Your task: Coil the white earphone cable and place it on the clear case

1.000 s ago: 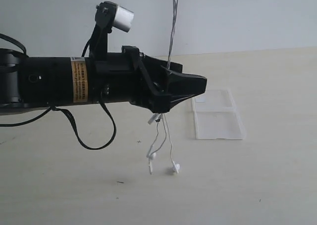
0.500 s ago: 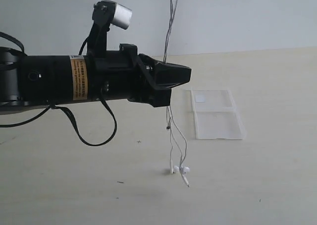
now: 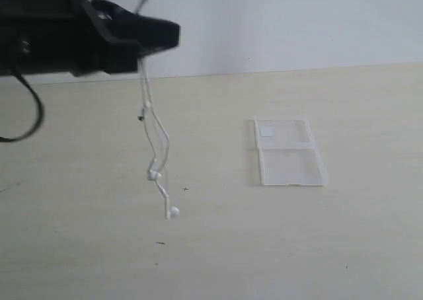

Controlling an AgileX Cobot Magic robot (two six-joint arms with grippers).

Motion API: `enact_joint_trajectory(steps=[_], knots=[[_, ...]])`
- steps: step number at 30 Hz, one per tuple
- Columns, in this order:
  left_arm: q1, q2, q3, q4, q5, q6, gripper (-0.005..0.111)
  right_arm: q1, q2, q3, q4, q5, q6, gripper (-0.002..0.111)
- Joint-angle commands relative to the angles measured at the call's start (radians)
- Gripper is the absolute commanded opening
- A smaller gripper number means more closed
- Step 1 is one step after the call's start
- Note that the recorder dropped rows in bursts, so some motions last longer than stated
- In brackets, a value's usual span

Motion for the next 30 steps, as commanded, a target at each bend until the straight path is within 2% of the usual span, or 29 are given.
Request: enact_joint_trajectory(steps=[1,2,3,6,8,11,16,19,21,23,24,27,30], knots=[[0.122,-0.182,-0.009,0.145,0.008,-0.211,0.0,0.0,0.0,0.11,0.107,0.003,0.006,0.0],[0.147,-0.22,-0.009,0.169,0.006,-0.236,0.0,0.0,0.002,0.141,0.154,0.003,0.004,0.0],[0.2,-0.289,-0.009,0.229,0.003,-0.299,0.0,0.0,0.002,0.199,0.248,0.003,-0.027,0.0],[0.257,-0.359,-0.009,0.229,-0.021,-0.375,0.0,0.0,0.002,0.3,0.455,-0.038,-0.177,0.0],[0.289,-0.391,-0.009,0.229,-0.055,-0.389,0.0,0.0,0.006,0.363,0.633,-0.113,-0.3,0.0],[0.337,-0.439,-0.009,0.229,-0.095,-0.395,0.0,0.002,0.046,0.444,0.836,-0.118,-0.449,0.0],[0.419,-0.463,-0.009,0.229,-0.229,-0.448,0.0,0.002,0.179,0.562,0.976,-0.206,-0.59,0.0],[0.434,-0.463,0.0,0.229,-0.228,-0.448,0.0,0.002,0.256,0.567,1.132,-0.202,-0.725,0.0],[0.441,-0.46,0.008,0.229,-0.228,-0.448,0.0,0.002,0.299,0.567,1.247,-0.194,-0.814,0.005],[0.449,-0.457,0.023,0.229,-0.221,-0.444,0.0,0.002,0.32,0.567,1.297,-0.194,-0.852,0.016],[0.45,-0.452,0.037,0.229,-0.209,-0.441,0.0,0.002,0.325,0.567,1.298,-0.204,-0.852,0.025],[0.45,-0.437,0.06,0.229,-0.192,-0.439,0.0,0.002,0.325,0.567,1.293,-0.219,-0.85,0.04],[0.45,-0.419,0.072,0.229,-0.148,-0.437,0.0,0.002,0.321,0.567,1.264,-0.204,-0.841,0.049]])
